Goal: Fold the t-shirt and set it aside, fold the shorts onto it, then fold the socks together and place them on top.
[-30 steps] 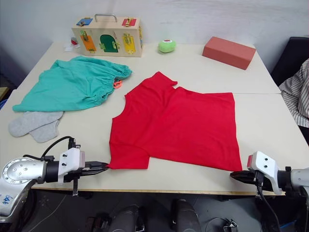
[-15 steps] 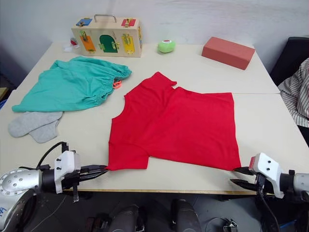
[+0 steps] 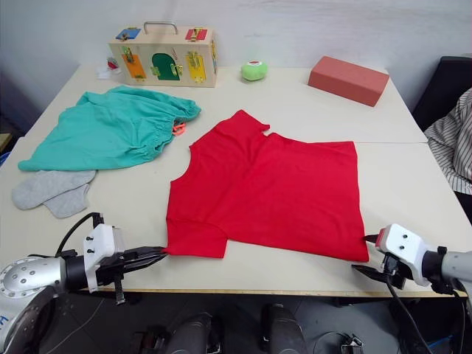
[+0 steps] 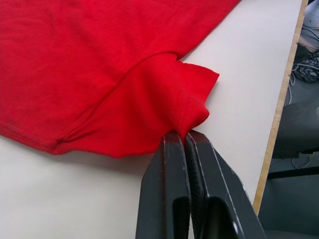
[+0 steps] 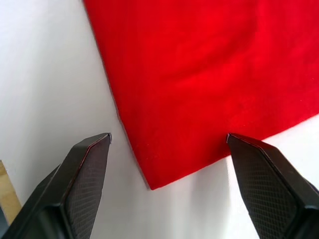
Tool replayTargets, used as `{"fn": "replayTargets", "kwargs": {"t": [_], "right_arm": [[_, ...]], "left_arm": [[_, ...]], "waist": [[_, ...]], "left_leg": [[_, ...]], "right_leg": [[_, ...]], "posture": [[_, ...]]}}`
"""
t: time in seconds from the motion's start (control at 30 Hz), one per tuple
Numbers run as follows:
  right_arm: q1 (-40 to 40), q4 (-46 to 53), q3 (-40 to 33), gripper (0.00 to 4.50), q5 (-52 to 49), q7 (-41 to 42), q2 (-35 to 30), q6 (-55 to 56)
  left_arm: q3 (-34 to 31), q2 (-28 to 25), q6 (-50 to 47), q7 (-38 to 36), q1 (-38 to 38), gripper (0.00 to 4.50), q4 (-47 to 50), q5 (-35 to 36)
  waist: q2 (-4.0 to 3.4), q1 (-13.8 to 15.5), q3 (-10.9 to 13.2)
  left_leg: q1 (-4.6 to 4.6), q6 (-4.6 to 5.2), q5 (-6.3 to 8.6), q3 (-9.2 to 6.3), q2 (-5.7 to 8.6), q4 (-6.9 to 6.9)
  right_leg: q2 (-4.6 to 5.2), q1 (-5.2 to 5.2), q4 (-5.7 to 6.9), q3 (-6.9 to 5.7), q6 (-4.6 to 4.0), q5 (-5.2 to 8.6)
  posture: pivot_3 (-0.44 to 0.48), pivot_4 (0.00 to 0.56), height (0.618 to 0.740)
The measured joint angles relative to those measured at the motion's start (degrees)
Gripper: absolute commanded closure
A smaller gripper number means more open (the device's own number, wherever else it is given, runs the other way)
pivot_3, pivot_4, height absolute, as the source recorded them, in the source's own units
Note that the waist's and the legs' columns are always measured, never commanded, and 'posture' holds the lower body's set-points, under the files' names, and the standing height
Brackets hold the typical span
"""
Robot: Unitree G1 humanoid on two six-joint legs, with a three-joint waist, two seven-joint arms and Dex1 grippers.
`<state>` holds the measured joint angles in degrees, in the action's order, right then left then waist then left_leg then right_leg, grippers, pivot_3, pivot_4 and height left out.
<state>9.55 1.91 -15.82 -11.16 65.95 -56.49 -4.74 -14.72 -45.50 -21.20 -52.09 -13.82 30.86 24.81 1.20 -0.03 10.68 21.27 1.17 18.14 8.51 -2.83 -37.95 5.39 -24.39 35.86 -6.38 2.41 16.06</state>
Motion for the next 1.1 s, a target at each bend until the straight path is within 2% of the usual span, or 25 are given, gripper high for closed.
{"fn": "replayTargets", "kwargs": {"t": [0.03, 0.2, 0.37, 0.53, 0.83, 0.97, 1.1], "right_arm": [[-0.39, -0.56, 0.62, 1.33, -0.01, 0.86, -0.33, 0.39], [-4.49, -4.47, 4.26, 2.96, 0.23, 3.43, -1.02, 4.69], [-5.55, -6.66, 4.89, 4.48, 0.25, 3.42, -0.81, 7.81], [-3.27, -6.82, 3.97, 4.48, -0.92, 3.33, -0.81, 8.77], [9.93, -1.99, -2.74, 4.48, -6.52, 8.35, -0.86, 9.51], [13.34, -0.03, -4.22, 4.48, -7.25, 8.66, -0.84, 9.34], [13.10, 0.99, -4.72, 4.48, -9.03, 8.28, -0.79, 6.59]], "left_arm": [[0.00, -0.03, -0.01, 0.00, 0.27, 4.50, -0.01, 0.00], [-0.05, -0.46, 0.09, -0.11, 1.77, 4.50, -0.34, -0.13], [-0.05, -0.50, 0.40, -0.50, 2.02, 4.50, -1.91, -0.29], [-1.44, -1.69, 0.27, -1.71, -0.03, 4.50, -2.31, -0.12], [-7.73, -5.04, -1.32, -10.25, -7.39, 4.50, -1.65, 5.25], [-7.65, -5.52, -2.06, -11.25, -6.79, 4.50, -0.21, 5.75], [-5.91, -6.88, -2.19, -11.71, -1.69, 4.50, -1.85, 5.71]], "waist": [[0.06, 0.01, -0.03], [0.24, -0.25, -0.13], [0.23, -0.08, -0.13], [0.23, -0.01, -0.13], [0.12, 0.69, -0.07], [0.08, 0.79, -0.05], [0.05, 0.87, -0.03]], "left_leg": [[0.00, 0.00, 0.00, 0.00, 0.00, 0.00], [-0.05, 0.01, 0.00, 0.02, -0.01, -0.02], [-0.05, -0.01, -0.02, 0.02, -0.01, -0.03], [-0.03, -0.04, 0.00, 0.01, -0.01, -0.03], [0.00, 0.03, 0.09, -0.01, 0.01, -0.03], [-0.01, -0.21, 0.23, -0.01, -0.01, -0.03], [0.00, -0.22, 0.22, 0.00, -0.01, -0.03]], "right_leg": [[0.00, 0.01, 0.00, 0.00, 0.00, 0.00], [0.00, 0.05, 0.00, 0.02, 0.00, 0.00], [0.01, 0.04, 0.01, 0.02, 0.00, 0.00], [0.02, 0.03, -0.01, 0.01, -0.01, 0.00], [0.04, 0.01, -0.03, 0.02, 0.00, 0.09], [0.02, 0.00, -0.02, 0.02, -0.03, 0.11], [0.01, -0.01, -0.01, 0.02, -0.03, 0.11]], "posture": [[0.000, 0.150, 0.740], [0.000, 0.150, 0.740], [0.000, 0.150, 0.740], [0.000, 0.150, 0.740], [0.000, 0.150, 0.740], [0.000, 0.150, 0.740], [0.000, 0.150, 0.740]]}}
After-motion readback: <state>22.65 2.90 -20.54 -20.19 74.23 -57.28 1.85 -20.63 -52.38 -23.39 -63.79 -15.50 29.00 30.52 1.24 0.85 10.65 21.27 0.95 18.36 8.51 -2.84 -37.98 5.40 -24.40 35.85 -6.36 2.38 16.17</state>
